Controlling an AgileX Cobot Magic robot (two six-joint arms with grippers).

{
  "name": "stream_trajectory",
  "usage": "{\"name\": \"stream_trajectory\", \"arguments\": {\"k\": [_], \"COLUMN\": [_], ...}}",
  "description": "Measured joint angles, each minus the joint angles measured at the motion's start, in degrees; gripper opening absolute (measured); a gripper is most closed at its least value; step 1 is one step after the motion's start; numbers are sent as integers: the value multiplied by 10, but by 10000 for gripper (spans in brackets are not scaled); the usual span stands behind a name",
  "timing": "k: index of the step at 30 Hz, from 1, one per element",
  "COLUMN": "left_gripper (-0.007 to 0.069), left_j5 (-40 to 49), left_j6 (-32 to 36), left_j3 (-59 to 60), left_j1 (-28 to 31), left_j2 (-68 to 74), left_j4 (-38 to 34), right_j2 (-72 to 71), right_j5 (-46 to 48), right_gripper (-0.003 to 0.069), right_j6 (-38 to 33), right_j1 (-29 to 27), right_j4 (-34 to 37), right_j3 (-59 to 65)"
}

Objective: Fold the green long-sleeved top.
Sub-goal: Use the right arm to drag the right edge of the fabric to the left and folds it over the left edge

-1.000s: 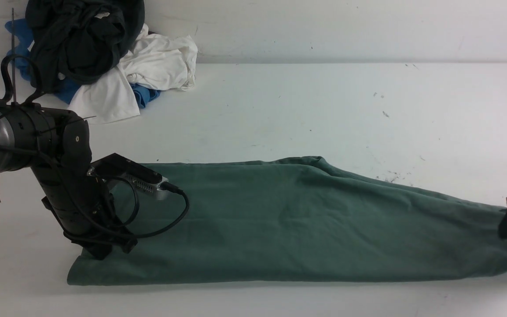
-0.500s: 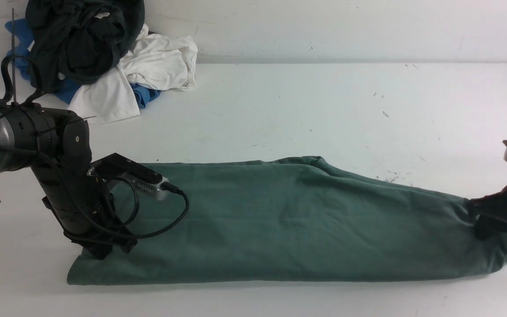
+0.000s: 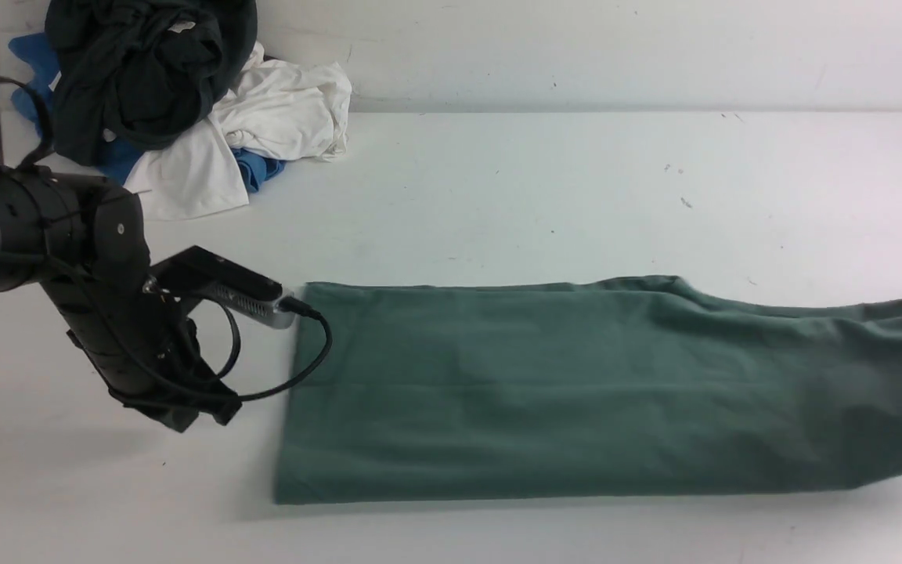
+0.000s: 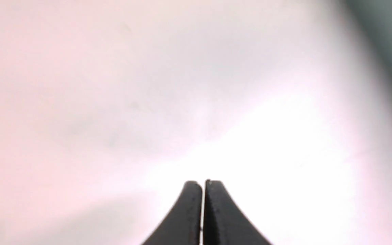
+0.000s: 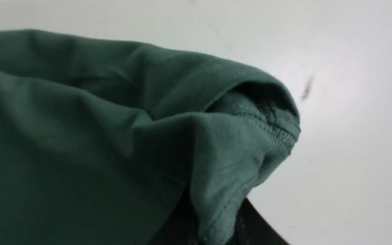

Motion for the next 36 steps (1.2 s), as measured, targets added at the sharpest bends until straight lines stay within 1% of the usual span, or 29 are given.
{"name": "stream_trajectory", "arguments": {"k": [4,7,8,9,10,11,15,16,17,18,19,20,21,22,24,29,33,36], "left_gripper": [-7,-7,-7,-7,-7,-7,-7,-7,-7,-7,-7,-7,-7,-7,-7,-7,-7,-7], "left_j5": [12,23,23,24,25,25,33,34,35,35,35,35,35,35,35,35,34,33], "left_j6": [0,0,0,0,0,0,0,0,0,0,0,0,0,0,0,0,0,0], "left_j3": [-11,-12,-12,-12,-12,-12,-12,-12,-12,-12,-12,-12,-12,-12,-11,-5,-5,-3], "left_j1": [0,0,0,0,0,0,0,0,0,0,0,0,0,0,0,0,0,0], "left_j2": [-50,-107,-109,-128,-129,-139,-143,-143,-143,-143,-143,-143,-143,-143,-143,-144,-144,-144], "left_j4": [-4,-5,-5,-5,-5,-5,-6,-6,-6,-6,-6,-6,-6,-6,-6,-6,-6,-6], "right_j2": [-28,-54,-55,-60,-60,-61,-55,-52,-40,-34,-18,-15,11,27,57,116,164,179], "right_j5": [26,65,67,80,82,91,94,94,92,91,85,84,75,69,57,24,3,-3], "right_gripper": [49,49,49,49,49,49,49,49,49,49,49,49,49,49,49,49,49,49], "right_j6": [-8,-42,-42,-65,-68,-87,-104,-104,-105,-105,-105,-105,-106,-106,-106,-108,-133,-149], "right_j1": [1,19,19,49,53,93,203,209,257,271,297,305,332,345,365,383,395,399], "right_j4": [1,31,33,55,58,85,133,138,154,160,172,174,187,198,213,262,325,347], "right_j3": [-38,-86,-89,-113,-113,-134,-168,-171,-185,-190,-199,-200,-208,-213,-217,-219,-219,-219]}}
